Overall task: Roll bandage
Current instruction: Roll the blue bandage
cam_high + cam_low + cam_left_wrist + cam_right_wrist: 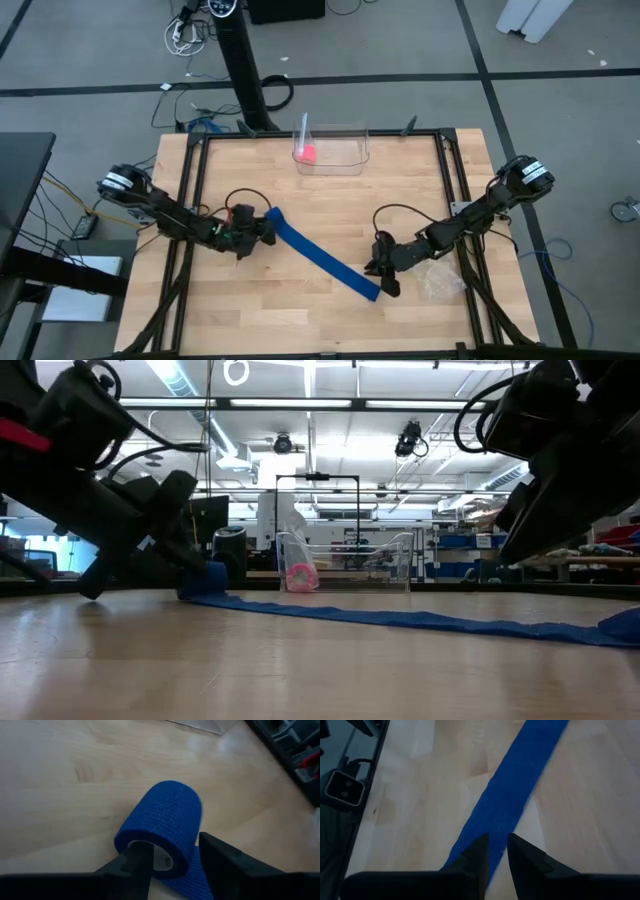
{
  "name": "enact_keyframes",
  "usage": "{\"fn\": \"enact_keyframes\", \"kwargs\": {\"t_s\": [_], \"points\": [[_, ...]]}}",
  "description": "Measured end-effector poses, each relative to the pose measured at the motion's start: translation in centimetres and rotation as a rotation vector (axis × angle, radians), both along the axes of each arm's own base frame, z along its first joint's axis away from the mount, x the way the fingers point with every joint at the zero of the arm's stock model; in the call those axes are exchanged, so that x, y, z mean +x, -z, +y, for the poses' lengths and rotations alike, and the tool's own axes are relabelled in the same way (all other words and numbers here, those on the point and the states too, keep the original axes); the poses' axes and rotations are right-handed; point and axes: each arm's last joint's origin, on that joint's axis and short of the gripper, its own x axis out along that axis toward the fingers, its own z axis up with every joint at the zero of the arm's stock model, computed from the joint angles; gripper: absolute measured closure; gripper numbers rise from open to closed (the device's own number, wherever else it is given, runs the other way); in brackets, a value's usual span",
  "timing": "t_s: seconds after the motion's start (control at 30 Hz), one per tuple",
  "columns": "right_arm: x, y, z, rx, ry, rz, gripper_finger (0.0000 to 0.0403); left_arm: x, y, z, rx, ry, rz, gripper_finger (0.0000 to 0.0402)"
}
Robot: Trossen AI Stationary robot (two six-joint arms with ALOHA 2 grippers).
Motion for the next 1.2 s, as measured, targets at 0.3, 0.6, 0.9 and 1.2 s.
{"fn": "enact_keyframes", "kwargs": {"t_s": [0.3,0.6,0.9,1.2], "points": [[0.3,-0.5,0.3,0.031,-0.042,-0.055,0.0325,0.7,-0.4,0.4,0.226,0.057,0.058,0.0371],[0.5,-0.8,0.4,0.015,-0.06,-0.105,0.0322,2.9,-3.9,-0.3,0.568,0.242,0.077,0.0383],[0.7,-1.6,0.5,0.012,-0.078,-0.167,0.0304,5.6,-10.9,-1.0,0.792,0.357,0.138,0.0383],[0.5,-2.7,0.3,0.002,-0.072,-0.221,0.0303,6.9,-19.5,-1.5,0.888,0.436,0.299,0.0383]]}}
